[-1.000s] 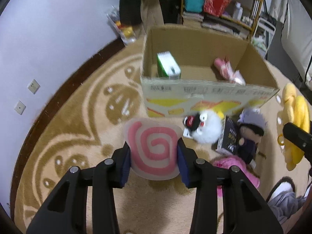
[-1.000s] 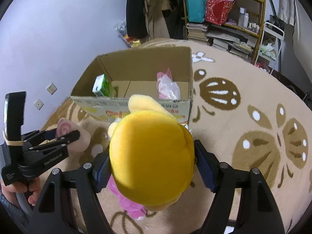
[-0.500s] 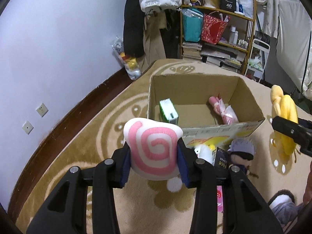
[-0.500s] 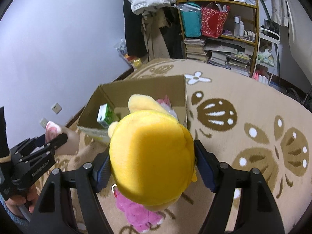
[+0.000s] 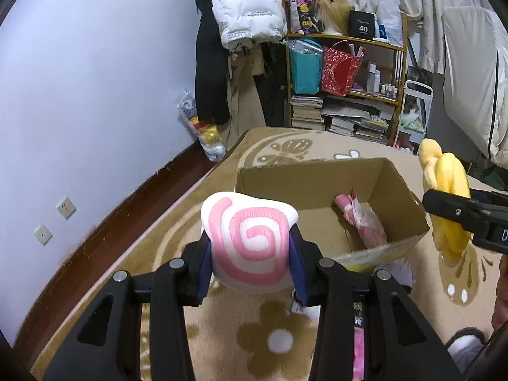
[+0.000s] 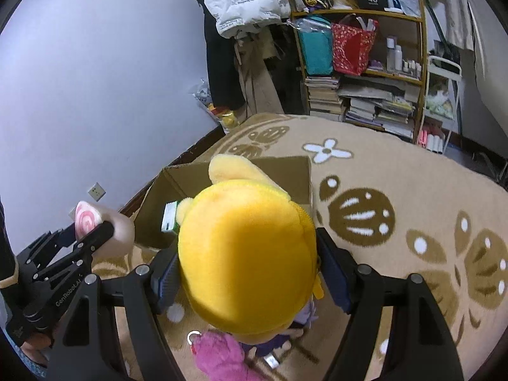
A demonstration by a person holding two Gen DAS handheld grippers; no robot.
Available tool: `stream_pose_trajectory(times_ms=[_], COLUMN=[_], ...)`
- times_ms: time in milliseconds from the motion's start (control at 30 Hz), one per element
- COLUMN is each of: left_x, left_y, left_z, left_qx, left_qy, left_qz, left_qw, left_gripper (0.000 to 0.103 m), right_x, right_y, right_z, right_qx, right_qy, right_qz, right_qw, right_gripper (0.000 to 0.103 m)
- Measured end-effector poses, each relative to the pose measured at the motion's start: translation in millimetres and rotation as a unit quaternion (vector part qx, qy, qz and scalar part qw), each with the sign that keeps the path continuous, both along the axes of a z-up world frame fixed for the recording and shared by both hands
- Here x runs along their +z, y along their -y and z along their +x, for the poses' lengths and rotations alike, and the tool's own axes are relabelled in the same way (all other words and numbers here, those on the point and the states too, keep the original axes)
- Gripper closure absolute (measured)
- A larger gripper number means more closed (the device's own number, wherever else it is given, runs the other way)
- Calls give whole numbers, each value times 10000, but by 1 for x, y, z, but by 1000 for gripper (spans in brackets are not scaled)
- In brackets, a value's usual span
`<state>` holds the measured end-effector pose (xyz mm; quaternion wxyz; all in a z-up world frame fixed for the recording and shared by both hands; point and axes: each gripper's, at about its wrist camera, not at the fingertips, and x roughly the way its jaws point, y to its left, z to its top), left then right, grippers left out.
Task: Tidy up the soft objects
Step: 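Lift swirl plush with left tool while right tool lifts yellow plush over box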
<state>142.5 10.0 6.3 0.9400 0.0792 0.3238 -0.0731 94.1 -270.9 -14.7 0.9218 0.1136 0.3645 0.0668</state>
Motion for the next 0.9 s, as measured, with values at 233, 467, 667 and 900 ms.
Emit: stream_pose_trajectory(times_ms=[233, 467, 667, 900], left_x=[-3, -6, -11, -23], left_y=[14, 9, 8, 11], left_z=[17, 34, 47, 56], left_qx=[-160, -224, -140, -151], left_qy=[146, -17, -19, -143], left_qz=[166, -298, -205, -132], left_qw=[9996, 9993, 9997, 9997], left_gripper=[62, 62, 62, 59], right_x=[0, -5, -11, -22], right_y=[-10, -12, -14, -14], right_z=[15, 26, 39, 53], right_qx=[139, 300, 307, 243], right_qy=[92, 75, 90, 35], right_qz=[-140, -11, -73, 94], right_qw=[9998, 9995, 9995, 9997], right_gripper=[23, 23, 23, 22])
